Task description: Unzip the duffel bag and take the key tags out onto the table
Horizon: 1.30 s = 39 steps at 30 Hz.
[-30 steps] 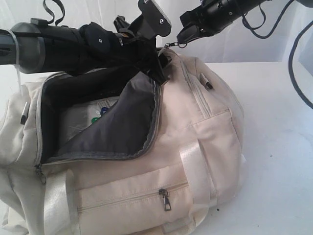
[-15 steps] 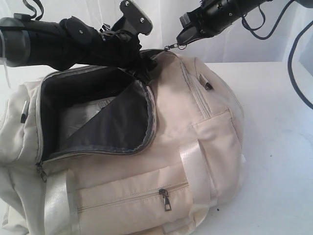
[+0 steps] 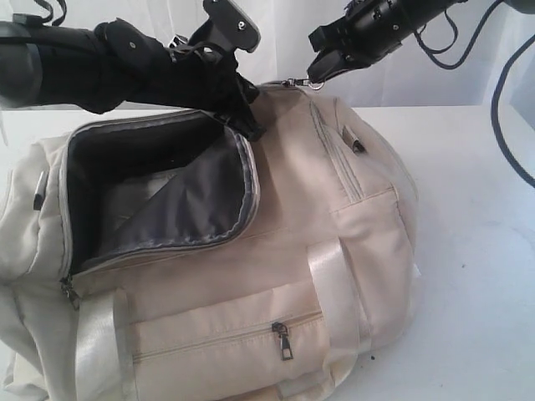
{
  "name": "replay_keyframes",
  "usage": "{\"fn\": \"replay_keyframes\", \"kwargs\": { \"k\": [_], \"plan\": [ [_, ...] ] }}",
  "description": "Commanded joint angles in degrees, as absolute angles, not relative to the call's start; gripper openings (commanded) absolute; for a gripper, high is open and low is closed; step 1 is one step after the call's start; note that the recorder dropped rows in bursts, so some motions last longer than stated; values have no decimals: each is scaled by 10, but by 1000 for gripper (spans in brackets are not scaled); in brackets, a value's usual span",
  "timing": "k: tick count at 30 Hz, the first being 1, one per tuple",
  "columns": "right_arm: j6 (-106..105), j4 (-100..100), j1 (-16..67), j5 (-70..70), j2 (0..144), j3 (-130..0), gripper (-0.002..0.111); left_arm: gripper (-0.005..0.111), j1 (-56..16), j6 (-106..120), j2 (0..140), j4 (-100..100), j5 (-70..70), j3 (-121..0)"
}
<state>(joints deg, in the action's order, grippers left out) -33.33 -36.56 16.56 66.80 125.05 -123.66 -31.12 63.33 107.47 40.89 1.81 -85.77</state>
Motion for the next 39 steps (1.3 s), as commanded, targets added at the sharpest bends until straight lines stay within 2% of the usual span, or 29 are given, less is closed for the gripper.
{"fn": "replay_keyframes", "kwargs": {
  "k": [1,19,39],
  "plan": [
    [-283,-290,156,656,1248,-1239,0,0,-292,625,1046,423,6,-861],
    [-231,-270,93,700,1229,-1239,0,0,-259,615,1040,432,-17,-861],
    [-206,-234,90,700,1145,-1164,0,0,-226,612,1040,432,-32,-861]
  ]
}}
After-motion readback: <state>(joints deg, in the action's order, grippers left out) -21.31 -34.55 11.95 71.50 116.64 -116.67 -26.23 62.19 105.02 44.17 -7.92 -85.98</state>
